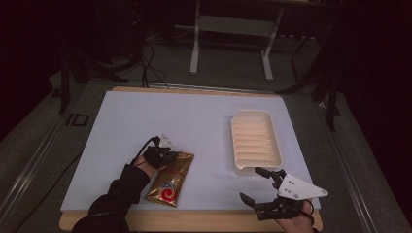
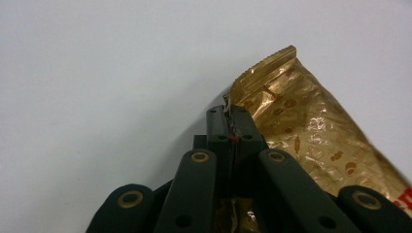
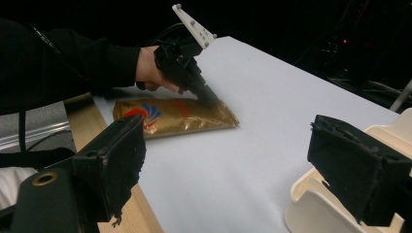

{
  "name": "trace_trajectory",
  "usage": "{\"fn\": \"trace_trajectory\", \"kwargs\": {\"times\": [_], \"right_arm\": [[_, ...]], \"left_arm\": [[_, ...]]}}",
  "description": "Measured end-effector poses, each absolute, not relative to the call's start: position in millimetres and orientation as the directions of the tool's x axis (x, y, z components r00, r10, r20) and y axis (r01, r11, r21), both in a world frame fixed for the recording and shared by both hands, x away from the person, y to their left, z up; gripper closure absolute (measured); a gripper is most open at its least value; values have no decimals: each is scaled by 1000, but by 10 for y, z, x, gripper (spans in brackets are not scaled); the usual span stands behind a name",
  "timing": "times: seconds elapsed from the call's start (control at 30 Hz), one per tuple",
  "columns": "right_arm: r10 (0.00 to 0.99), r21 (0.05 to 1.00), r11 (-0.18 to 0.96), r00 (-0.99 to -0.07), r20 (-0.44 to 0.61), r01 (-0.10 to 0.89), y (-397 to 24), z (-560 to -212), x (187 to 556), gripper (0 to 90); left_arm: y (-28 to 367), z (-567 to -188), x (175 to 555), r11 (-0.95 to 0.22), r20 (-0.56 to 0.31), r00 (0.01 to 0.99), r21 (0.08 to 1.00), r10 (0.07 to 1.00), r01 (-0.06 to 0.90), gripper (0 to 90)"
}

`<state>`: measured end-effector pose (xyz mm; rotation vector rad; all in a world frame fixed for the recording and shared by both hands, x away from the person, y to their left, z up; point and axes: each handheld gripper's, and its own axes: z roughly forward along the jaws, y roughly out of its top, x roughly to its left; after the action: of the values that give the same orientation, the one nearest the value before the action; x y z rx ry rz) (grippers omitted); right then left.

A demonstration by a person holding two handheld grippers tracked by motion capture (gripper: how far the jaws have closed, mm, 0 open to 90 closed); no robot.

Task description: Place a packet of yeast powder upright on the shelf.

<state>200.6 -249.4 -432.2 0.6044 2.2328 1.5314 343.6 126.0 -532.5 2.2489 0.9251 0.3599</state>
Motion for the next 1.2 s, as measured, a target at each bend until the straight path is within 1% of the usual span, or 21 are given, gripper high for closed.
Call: {"fn": "trace_trajectory", "kwargs": {"times": [0.07,0.43,0.77,0.9,1.17,1.2], "right_arm": [[536,937,319,-842,-54,143,-2496,-4324,2007,139],[534,938,318,-843,-60,135,-2496,-4314,2001,144],[528,939,318,-847,-62,130,-2488,-4300,1994,148],[526,939,319,-848,-65,126,-2483,-4296,1986,148],[526,941,314,-848,-62,126,-2482,-4280,1974,149],[528,941,316,-846,-65,125,-2480,-4274,1969,161]], "left_arm": [[1282,-5283,3420,-526,7,714,681,700,509,900],[1429,-5025,3338,-488,-18,718,722,696,491,900],[1463,-4731,3183,-497,14,739,749,674,439,900],[1479,-4625,3116,-491,11,747,760,665,426,900],[1453,-4419,2957,-500,33,773,779,634,377,900],[1450,-4399,2938,-500,34,775,783,631,372,900]]}}
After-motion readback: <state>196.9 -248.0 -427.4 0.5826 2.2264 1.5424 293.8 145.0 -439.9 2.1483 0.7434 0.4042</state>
